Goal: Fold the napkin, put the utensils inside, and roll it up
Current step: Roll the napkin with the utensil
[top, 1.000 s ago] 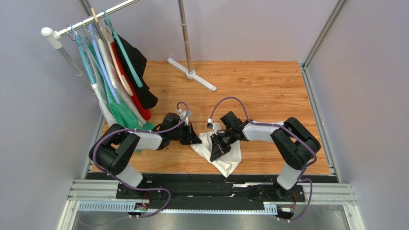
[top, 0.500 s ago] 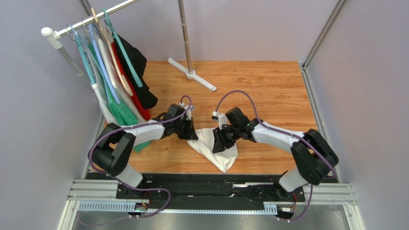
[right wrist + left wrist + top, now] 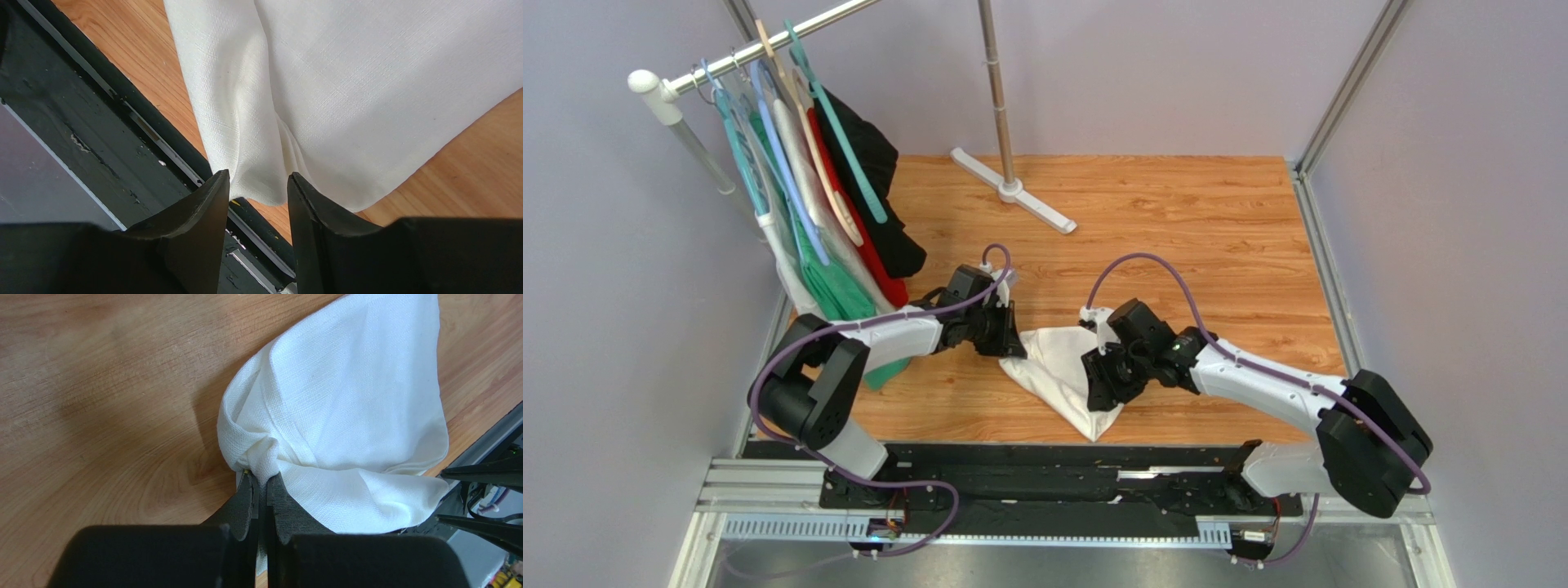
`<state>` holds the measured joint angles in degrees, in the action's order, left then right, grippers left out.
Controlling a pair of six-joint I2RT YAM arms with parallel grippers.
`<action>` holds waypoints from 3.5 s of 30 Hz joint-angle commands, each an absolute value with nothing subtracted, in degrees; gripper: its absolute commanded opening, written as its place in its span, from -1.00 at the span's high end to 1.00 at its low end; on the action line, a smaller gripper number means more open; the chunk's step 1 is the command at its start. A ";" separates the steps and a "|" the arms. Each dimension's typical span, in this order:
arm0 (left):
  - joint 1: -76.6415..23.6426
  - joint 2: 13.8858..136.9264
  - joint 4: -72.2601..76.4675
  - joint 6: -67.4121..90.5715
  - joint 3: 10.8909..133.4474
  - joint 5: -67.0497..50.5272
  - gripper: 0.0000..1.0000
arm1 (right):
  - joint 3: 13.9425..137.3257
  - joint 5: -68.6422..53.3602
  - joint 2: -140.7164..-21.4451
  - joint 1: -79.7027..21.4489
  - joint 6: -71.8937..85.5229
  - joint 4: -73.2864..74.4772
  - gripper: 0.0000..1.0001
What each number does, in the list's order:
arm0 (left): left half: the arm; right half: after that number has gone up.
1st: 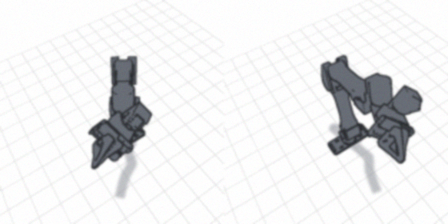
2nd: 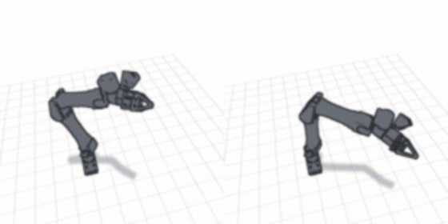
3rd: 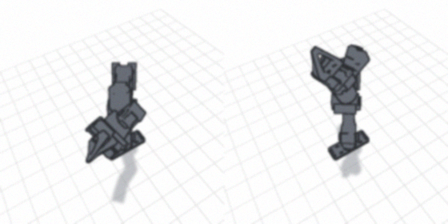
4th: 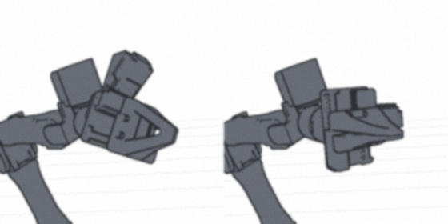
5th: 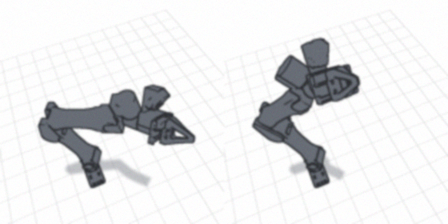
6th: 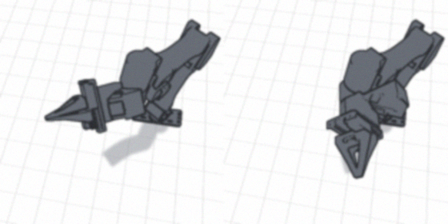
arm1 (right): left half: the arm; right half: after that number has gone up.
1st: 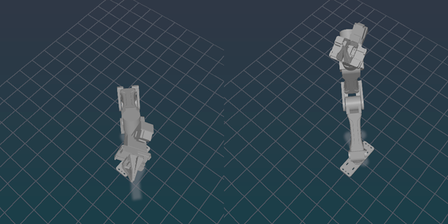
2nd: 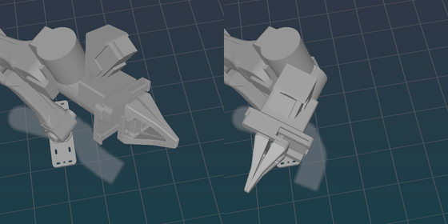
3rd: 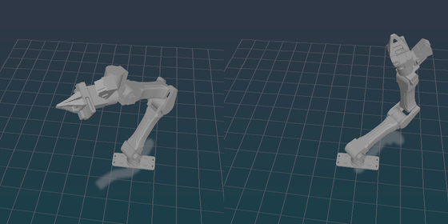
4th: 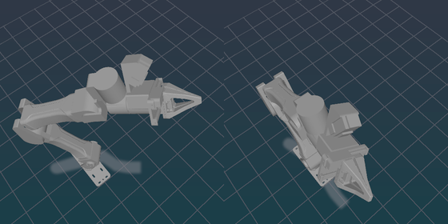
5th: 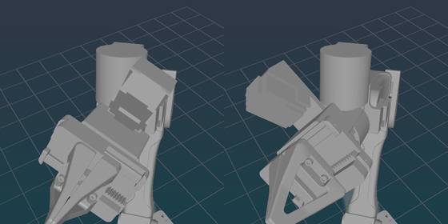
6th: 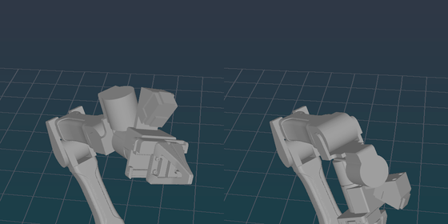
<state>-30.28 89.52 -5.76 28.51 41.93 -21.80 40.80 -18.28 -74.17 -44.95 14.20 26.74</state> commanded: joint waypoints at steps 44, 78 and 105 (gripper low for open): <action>-28.74 90.18 -1.06 30.50 38.06 -21.62 1.00 | 27.97 -17.05 -71.01 -53.00 44.73 9.77 1.00; -26.28 90.35 -1.05 29.18 38.06 -25.57 1.00 | 36.90 -0.46 -62.50 -52.55 37.71 34.34 -0.40; -26.28 90.88 -3.16 28.56 39.55 -26.72 1.00 | 47.38 26.72 -88.06 -81.30 21.97 20.92 -0.49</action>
<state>-26.52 90.04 -0.64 30.28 38.61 -26.70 46.46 23.57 -86.24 -80.95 22.98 24.40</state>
